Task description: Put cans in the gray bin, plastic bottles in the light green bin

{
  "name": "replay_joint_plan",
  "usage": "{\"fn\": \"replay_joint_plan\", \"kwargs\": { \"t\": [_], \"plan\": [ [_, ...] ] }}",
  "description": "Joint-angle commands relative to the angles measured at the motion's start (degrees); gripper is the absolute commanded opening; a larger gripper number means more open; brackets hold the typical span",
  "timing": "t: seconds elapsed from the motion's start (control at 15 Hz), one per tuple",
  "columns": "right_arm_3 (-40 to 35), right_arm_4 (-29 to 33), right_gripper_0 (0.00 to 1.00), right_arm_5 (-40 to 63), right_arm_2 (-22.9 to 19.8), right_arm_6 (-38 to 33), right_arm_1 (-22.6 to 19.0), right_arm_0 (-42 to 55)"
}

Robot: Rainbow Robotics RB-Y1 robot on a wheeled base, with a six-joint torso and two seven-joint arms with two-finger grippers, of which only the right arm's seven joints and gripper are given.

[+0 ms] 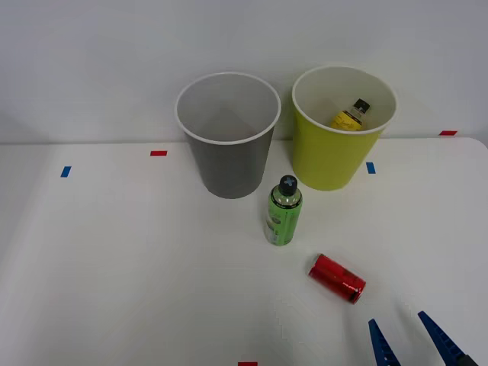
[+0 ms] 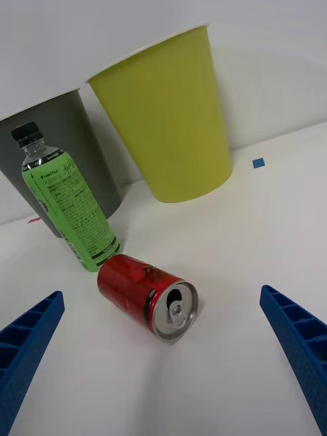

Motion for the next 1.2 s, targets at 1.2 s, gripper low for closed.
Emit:
{"fn": "replay_joint_plan", "kwargs": {
  "t": [1.2],
  "plan": [
    [0.00,0.00,1.00,0.00,0.00,0.00,0.00,0.00]
  ]
}}
